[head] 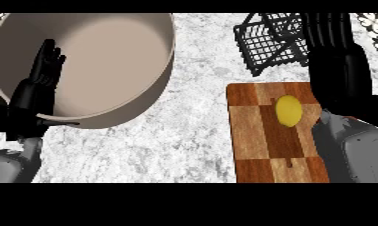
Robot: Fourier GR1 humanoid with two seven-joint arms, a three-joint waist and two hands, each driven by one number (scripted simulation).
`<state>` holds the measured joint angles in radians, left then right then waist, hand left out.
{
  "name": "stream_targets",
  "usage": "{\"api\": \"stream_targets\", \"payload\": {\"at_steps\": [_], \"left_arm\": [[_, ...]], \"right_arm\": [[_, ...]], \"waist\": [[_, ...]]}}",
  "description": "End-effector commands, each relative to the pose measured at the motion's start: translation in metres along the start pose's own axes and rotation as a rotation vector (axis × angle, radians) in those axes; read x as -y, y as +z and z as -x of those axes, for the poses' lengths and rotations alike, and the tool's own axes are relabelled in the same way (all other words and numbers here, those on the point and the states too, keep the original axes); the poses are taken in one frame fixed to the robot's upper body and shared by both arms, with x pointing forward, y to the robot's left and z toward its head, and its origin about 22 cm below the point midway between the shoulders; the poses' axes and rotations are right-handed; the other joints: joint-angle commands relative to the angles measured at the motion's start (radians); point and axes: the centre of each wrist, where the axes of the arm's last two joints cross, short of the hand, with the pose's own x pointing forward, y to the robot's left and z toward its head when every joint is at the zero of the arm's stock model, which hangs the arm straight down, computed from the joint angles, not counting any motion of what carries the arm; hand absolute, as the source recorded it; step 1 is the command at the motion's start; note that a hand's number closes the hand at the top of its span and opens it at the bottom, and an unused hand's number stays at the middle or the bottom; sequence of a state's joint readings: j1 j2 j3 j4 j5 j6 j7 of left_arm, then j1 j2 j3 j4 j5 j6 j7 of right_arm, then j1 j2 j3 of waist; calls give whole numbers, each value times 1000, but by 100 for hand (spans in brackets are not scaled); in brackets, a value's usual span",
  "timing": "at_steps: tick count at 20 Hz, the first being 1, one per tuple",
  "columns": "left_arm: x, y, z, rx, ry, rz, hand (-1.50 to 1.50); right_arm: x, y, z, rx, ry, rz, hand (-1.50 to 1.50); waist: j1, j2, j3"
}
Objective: Pick the tomato from the cutting board and place it in the tiered basket
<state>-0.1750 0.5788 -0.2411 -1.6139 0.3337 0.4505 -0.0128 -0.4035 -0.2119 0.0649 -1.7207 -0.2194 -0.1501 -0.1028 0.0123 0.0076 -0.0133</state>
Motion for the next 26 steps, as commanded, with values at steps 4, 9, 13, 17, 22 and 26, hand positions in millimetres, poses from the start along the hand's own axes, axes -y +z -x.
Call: {"api": "stream_targets", "payload": {"at_steps": [4, 9, 13, 17, 22, 26], "left_arm": [[-28, 7, 9, -50, -152, -36, 0], [-26, 23, 7, -107, -156, -9, 0], [-18, 37, 27, -161, -180, 36, 0], [-20, 23, 24, -157, -203, 13, 0], [-18, 20, 14, -150, -202, 33, 0], [-10, 21, 18, -158, -191, 50, 0]], "right_arm": [[85, 57, 22, -199, -219, 91, 150], [167, 142, 47, -668, 127, 496, -150], [212, 172, 32, -657, 48, 580, -150], [248, 181, 0, -692, 123, 417, -150], [272, 135, -48, -826, 323, 39, -150], [279, 126, -59, -929, 392, -126, -150]], "waist": [[-44, 4, 20], [-72, 39, 13], [-58, 7, 14], [-57, 3, 14], [-42, 7, 12], [-30, 6, 13]]}}
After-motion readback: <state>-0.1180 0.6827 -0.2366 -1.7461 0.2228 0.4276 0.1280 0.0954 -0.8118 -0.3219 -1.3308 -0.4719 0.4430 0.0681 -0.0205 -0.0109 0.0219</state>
